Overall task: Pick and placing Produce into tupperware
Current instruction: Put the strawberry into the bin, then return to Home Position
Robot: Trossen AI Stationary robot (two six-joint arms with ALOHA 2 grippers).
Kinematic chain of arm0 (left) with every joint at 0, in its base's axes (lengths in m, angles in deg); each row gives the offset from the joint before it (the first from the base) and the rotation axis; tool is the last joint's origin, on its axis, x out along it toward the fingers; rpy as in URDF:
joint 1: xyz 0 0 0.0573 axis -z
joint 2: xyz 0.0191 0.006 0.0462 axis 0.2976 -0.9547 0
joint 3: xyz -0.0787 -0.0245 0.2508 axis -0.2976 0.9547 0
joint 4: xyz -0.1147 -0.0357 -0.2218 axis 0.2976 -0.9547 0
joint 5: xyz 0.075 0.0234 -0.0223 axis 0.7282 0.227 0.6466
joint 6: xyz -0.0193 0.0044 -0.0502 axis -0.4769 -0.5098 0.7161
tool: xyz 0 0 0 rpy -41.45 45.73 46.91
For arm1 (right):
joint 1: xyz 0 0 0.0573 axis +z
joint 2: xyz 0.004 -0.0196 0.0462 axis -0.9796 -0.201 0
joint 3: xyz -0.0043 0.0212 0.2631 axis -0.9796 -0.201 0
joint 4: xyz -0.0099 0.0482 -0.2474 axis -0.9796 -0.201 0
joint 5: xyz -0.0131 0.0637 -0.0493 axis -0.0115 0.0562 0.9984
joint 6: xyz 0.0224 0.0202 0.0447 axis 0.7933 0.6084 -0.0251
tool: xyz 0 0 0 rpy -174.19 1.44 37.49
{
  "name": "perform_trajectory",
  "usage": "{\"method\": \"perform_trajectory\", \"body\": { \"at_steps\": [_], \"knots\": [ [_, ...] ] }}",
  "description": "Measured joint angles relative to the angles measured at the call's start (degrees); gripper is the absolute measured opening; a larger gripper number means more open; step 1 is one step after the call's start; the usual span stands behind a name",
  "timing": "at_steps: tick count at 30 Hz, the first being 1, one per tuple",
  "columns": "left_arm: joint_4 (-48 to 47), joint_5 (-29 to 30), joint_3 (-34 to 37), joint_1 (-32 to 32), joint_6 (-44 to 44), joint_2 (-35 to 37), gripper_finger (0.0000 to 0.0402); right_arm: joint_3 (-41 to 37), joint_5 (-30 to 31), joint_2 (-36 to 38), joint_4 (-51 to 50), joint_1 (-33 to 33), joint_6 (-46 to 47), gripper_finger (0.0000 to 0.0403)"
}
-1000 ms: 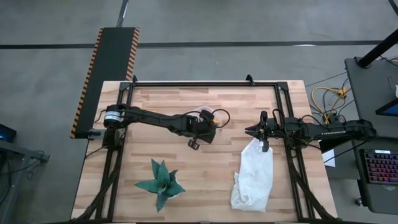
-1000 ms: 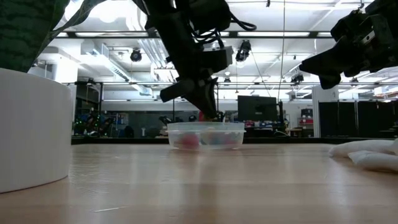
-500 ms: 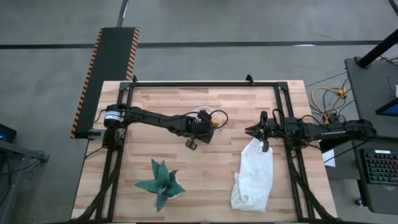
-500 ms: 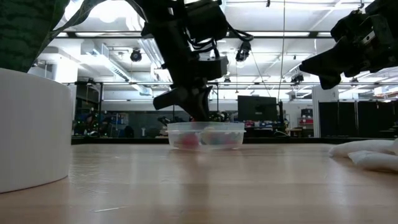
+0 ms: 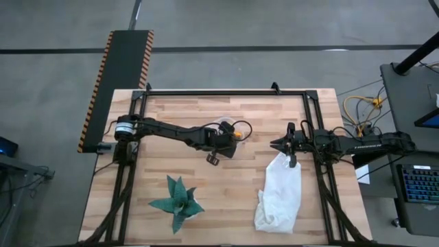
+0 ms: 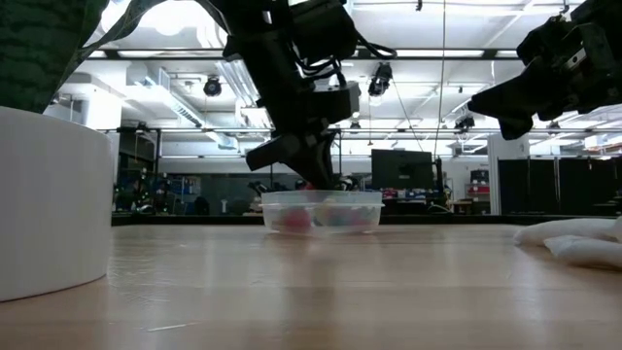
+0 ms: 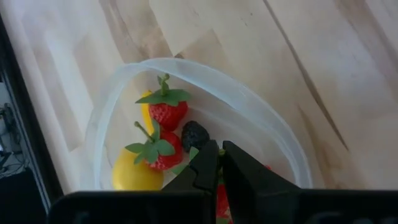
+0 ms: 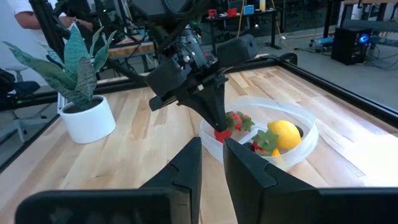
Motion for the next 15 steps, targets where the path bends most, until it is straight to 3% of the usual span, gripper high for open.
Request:
{"method": "perform_trajectory", "body": {
  "at_steps": [4,15],
  "knots": [
    [-0.04,-2.11,0.15,0.00,0.15,0.00,0.0010,0.00,0.00,0.00,0.00,0.00,0.00,0.0059],
    [0.44,-2.46,0.14,0.01,1.52,0.00,0.0093,-0.02,0.07,0.00,0.00,0.00,0.00,0.0059]
  ]
}}
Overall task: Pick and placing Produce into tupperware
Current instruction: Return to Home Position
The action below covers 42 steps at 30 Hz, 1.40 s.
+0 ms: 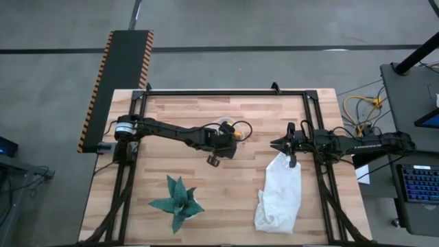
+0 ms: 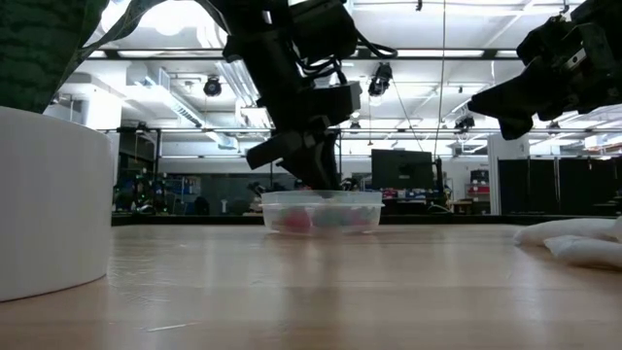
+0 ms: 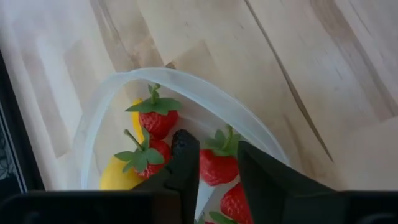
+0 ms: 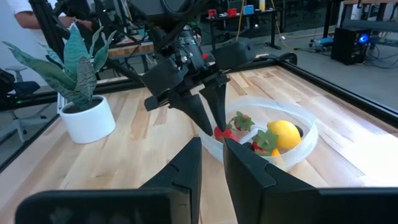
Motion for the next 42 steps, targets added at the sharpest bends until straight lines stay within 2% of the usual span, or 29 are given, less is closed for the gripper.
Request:
{"method": "perform_trajectory", "body": {
  "at_steps": [3,4,8,10,19,24,27,30,35,39,42],
  "knots": [
    [-0.03,-0.79,-0.87,0.40,2.31,0.06,0.0099,0.00,0.06,0.00,0.00,-0.02,0.00,0.0059],
    [0.06,-2.92,-1.03,0.52,4.20,0.59,0.0099,0.00,0.06,0.00,0.00,-0.02,0.00,0.0059],
    [3.98,-19.02,-0.79,1.10,9.92,4.86,0.0100,0.00,0.04,0.00,0.00,-0.01,0.00,0.0059],
    [5.97,-23.72,-0.12,1.33,11.79,8.23,0.0100,0.00,0.04,0.00,0.02,0.00,0.01,0.0059],
    [7.58,-23.68,0.93,1.78,13.47,25.58,0.0100,-0.02,-0.33,0.00,0.37,0.04,0.68,0.0059],
    [14.98,-33.02,4.77,4.08,18.40,35.47,0.0100,-0.02,-0.33,0.00,0.39,0.04,0.56,0.0059],
    [17.07,-32.40,9.28,6.79,19.48,41.93,0.0100,-0.02,-0.33,0.00,0.39,0.04,0.55,0.0059],
    [20.34,-28.08,17.14,10.27,21.36,48.12,0.0100,-0.02,-0.33,0.00,0.39,0.04,0.74,0.0059],
    [38.63,-23.29,35.44,15.21,24.64,55.28,0.0100,-0.02,-0.33,0.00,0.39,0.02,0.85,0.0059],
    [51.57,-18.39,45.75,14.91,25.31,58.96,0.0100,-0.02,-0.33,0.00,0.39,0.03,0.90,0.0059],
    [50.79,-14.53,47.35,12.09,22.24,61.97,0.0100,-0.02,-0.31,0.00,0.39,0.02,1.32,0.0059]
  ]
}}
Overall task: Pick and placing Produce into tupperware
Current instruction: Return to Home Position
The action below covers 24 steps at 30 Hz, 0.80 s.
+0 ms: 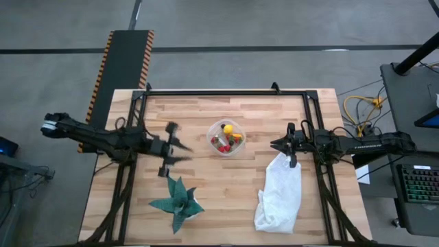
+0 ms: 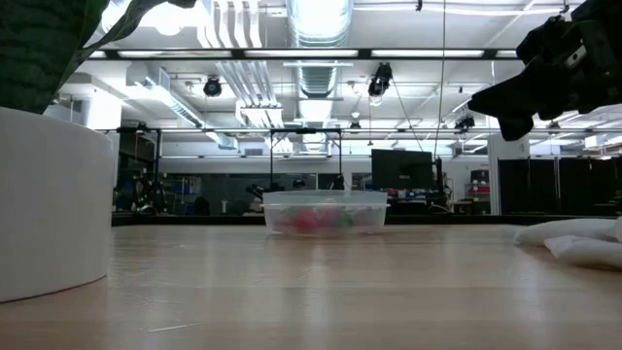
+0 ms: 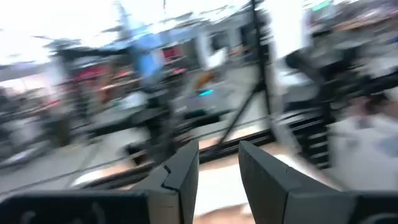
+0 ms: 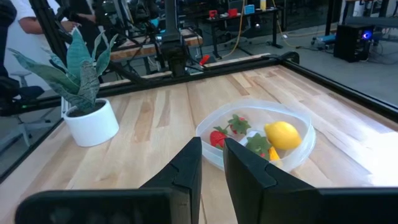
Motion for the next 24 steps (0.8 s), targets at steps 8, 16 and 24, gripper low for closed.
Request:
{"method": "perform_trajectory", "body": {
  "at_steps": [8,16,24],
  "knots": [
    [-20.09,4.42,-1.03,-6.04,-3.47,18.44,0.0100,0.00,-0.02,0.00,-0.15,0.00,1.09,0.0059],
    [-33.36,14.13,5.78,-6.01,0.20,33.56,0.0100,0.00,-0.01,-0.01,-0.22,0.02,1.09,0.0059],
    [-31.81,13.18,13.10,-5.97,2.26,39.52,0.0100,0.00,0.01,-0.02,-0.26,0.01,1.09,0.0059]
  ]
}}
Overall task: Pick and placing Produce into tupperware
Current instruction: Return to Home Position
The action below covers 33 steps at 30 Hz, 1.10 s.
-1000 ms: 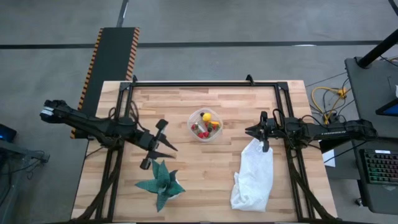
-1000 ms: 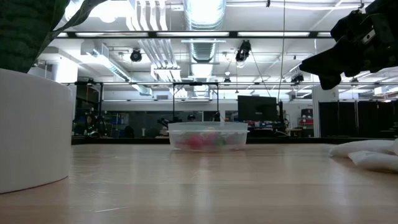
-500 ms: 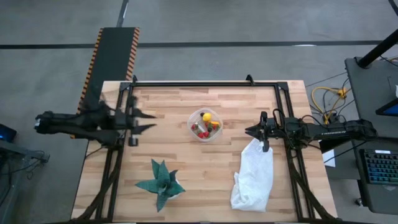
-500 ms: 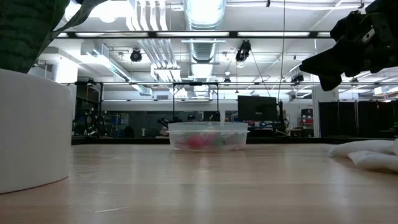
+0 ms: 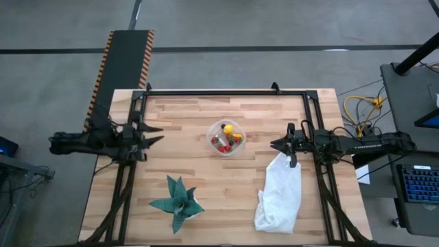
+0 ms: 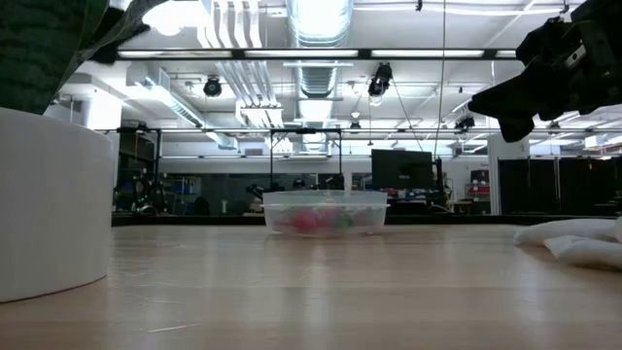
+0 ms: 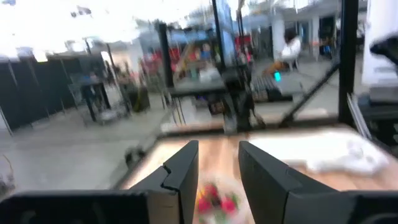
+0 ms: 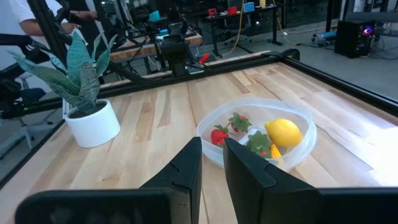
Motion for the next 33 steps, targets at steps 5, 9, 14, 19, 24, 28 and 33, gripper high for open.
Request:
{"method": "perform_trajectory", "body": {
  "at_steps": [5,9,14,19,24,28,33],
  "knots": [
    [1.02,-0.11,4.26,0.00,2.41,0.79,0.0100,0.00,0.01,0.00,-0.20,0.00,0.00,0.0059],
    [1.90,0.36,7.19,0.00,2.49,1.07,0.0100,-0.02,0.04,0.00,-0.20,0.01,0.00,0.0059],
    [1.87,0.10,9.83,0.00,5.39,2.80,0.0100,-0.12,0.02,0.02,-0.20,0.01,-0.03,0.0059],
    [2.07,-0.30,11.78,0.00,5.45,4.04,0.0092,-0.43,0.02,0.00,-0.20,-0.01,-0.04,0.0059],
    [1.78,-2.06,13.43,0.00,5.58,4.93,0.0038,-0.52,0.04,-0.01,-0.19,-0.01,-0.04,0.0059],
    [1.91,-5.45,13.42,0.04,6.84,5.41,0.0006,-0.52,0.22,0.02,-0.17,-0.03,-0.06,0.0059],
    [1.39,-6.14,13.42,0.04,7.01,5.87,0.0001,-0.52,0.29,0.02,-0.17,-0.03,-0.09,0.0059]
  ]
}}
